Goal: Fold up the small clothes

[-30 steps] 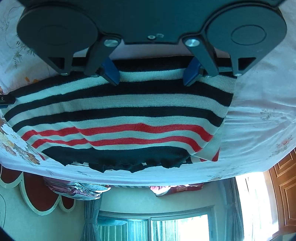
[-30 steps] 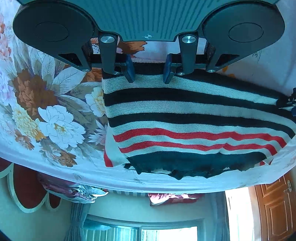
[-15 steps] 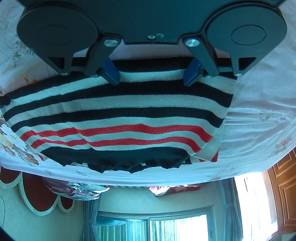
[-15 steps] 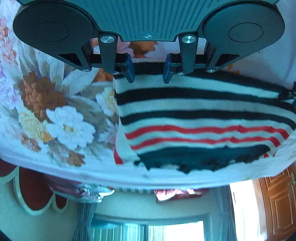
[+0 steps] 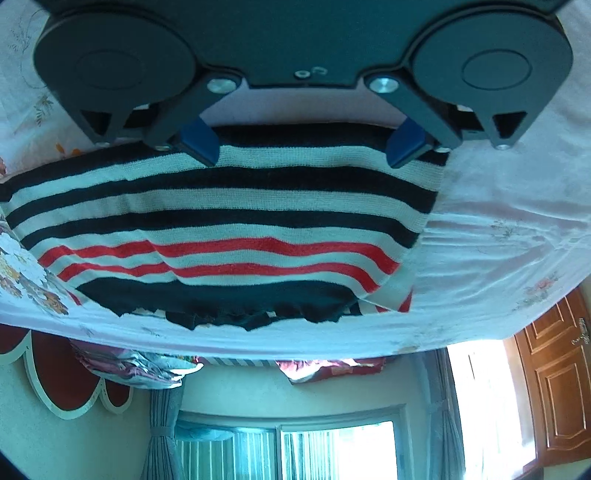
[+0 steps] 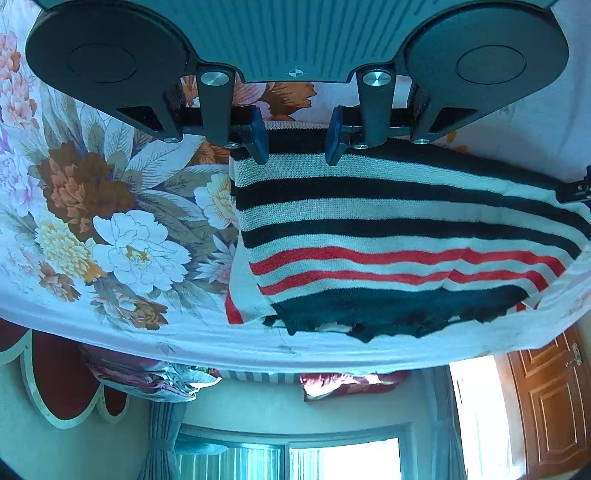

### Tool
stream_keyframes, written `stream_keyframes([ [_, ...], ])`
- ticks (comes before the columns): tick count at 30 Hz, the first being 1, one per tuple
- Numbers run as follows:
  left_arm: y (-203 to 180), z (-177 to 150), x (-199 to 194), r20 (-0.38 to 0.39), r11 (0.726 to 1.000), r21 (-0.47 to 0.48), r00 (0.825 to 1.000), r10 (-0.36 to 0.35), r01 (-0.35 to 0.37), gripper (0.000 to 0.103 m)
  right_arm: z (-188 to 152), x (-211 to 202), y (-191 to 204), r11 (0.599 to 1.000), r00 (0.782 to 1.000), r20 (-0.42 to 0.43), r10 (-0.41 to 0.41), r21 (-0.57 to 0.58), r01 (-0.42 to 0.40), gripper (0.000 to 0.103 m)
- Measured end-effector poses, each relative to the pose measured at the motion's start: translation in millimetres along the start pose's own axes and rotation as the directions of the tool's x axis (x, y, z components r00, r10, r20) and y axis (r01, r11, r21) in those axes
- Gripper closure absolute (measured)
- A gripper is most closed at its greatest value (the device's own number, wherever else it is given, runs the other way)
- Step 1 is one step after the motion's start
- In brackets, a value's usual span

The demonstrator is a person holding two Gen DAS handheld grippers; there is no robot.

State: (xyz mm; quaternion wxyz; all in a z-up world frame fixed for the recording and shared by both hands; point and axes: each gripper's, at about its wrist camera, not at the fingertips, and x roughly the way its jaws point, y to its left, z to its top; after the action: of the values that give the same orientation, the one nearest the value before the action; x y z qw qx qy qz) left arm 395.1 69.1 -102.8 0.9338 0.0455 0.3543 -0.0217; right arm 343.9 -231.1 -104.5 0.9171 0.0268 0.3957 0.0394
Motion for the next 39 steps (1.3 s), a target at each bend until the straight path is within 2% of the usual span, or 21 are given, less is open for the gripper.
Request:
stream_keyframes([
  [1,2.0,-2.4,-7.8,0.014,1.0,-0.018,1.0,-0.004,0.004,0.005,-1.2,-6.3,-0.3,1.0,1.0,0.013,0.006,0.003,-0.006,0.07],
  [2,5.4,-5.4,-14.4,0.02,0.999,-0.047,1.0,-0.019,0.02,0.011,-3.2,-11.7,-0.4,1.0,1.0,0.024,0.015,0.003,-0.015,0.069],
  [3,11.1,-9.3,-19.7,0.015,0.994,-0.1,0.999,-0.041,0.042,0.017,-4.5,-17.5,0.4,1.0,0.999,0.035,0.025,0.005,-0.025,0.056],
  [4,16.9,-12.6,-21.3,0.002,0.986,-0.155,0.998,-0.059,0.058,0.03,-5.8,-21.9,1.8,0.999,0.998,0.047,0.032,0.006,-0.032,0.045],
  [5,23.7,-16.3,-20.6,-0.015,0.973,-0.219,0.997,-0.081,0.076,0.043,-7.3,-26.2,3.8,0.999,0.997,0.063,0.044,0.004,-0.044,0.045],
  [6,33.0,-20.6,-17.5,-0.033,0.945,-0.31,0.993,-0.116,0.1,0.048,-8.3,-30.2,5.8,0.998,0.995,0.08,0.065,0.004,-0.065,0.046],
  [7,41.7,-25.2,-13.9,-0.041,0.912,-0.392,0.988,-0.146,0.119,0.052,-7.9,-34.0,7.2,0.995,0.991,0.096,0.093,0.017,-0.095,0.058],
  [8,49.9,-29.8,-10.8,-0.038,0.875,-0.466,0.985,-0.166,0.13,0.052,-7.6,-35.7,7.8,0.992,0.988,0.101,0.12,0.033,-0.124,0.074],
  [9,58.2,-35.0,-7.9,-0.013,0.829,-0.539,0.983,-0.182,0.146,0.052,-5.9,-35.1,8.9,0.987,0.985,0.089,0.146,0.049,-0.151,0.094],
  [11,68.3,-39.8,-0.6,0.022,0.766,-0.623,0.982,-0.186,0.16,0.052,-2.7,-33.4,14.1,0.987,0.986,0.079,0.147,0.052,-0.151,0.096],
  [13,74.8,-39.9,9.6,0.052,0.726,-0.665,0.982,-0.184,0.172,0.052,1.6,-27.3,21.3,0.987,0.986,0.063,0.157,0.025,-0.159,0.096],
  [22,98.9,-14.0,56.7,0.124,0.642,-0.745,0.983,-0.136,0.183,0.051,58.2,38.8,73.6,0.98,0.981,0.013,0.194,-0.048,-0.193,0.096],
  [25,103.6,-5.6,66.3,0.122,0.632,-0.755,0.984,-0.128,0.176,0.056,73.0,61.4,96.0,0.975,0.979,-0.003,0.205,-0.084,-0.204,0.096],
  [27,104.4,-0.3,70.4,0.094,0.651,-0.745,0.989,-0.115,0.146,0.072,78.2,72.1,108.6,0.97,0.975,-0.011,0.22,-0.104,-0.22,0.096],
  [28,107.1,0.3,74.0,0.095,0.647,-0.746,0.986,-0.134,0.159,0.081,79.1,75.4,114.2,0.967,0.975,-0.011,0.224,-0.119,-0.224,0.096],
  [29,109.4,-0.4,76.0,0.102,0.637,-0.751,0.984,-0.149,0.174,0.084,78.7,77.8,118.7,0.965,0.974,-0.012,0.227,-0.13,-0.226,0.096],
  [32,108.8,0.0,73.7,0.107,0.665,-0.724,0.982,-0.157,0.185,0.086,73.7,87.7,126.1,0.959,0.97,-0.037,0.242,-0.143,-0.245,0.096],
  [33,108.8,-0.2,71.9,0.106,0.664,-0.724,0.981,-0.16,0.187,0.086,69.5,98.5,128.0,0.96,0.971,-0.074,0.226,-0.15,-0.235,0.097],
  [35,109.8,1.9,69.0,0.105,0.658,-0.73,0.981,-0.161,0.186,0.087,67.2,103.2,129.9,0.958,0.973,-0.058,0.222,-0.173,-0.229,0.097],
  [36,108.6,4.3,66.8,0.102,0.667,-0.723,0.982,-0.156,0.181,0.087,68.4,104.2,131.5,0.956,0.974,-0.061,0.216,-0.189,-0.224,0.097],
  [39,96.6,21.1,56.5,0.092,0.724,-0.674,0.989,-0.119,0.15,0.088,68.9,104.5,123.8,0.953,0.968,-0.061,0.242,-0.171,-0.249,0.097],
])
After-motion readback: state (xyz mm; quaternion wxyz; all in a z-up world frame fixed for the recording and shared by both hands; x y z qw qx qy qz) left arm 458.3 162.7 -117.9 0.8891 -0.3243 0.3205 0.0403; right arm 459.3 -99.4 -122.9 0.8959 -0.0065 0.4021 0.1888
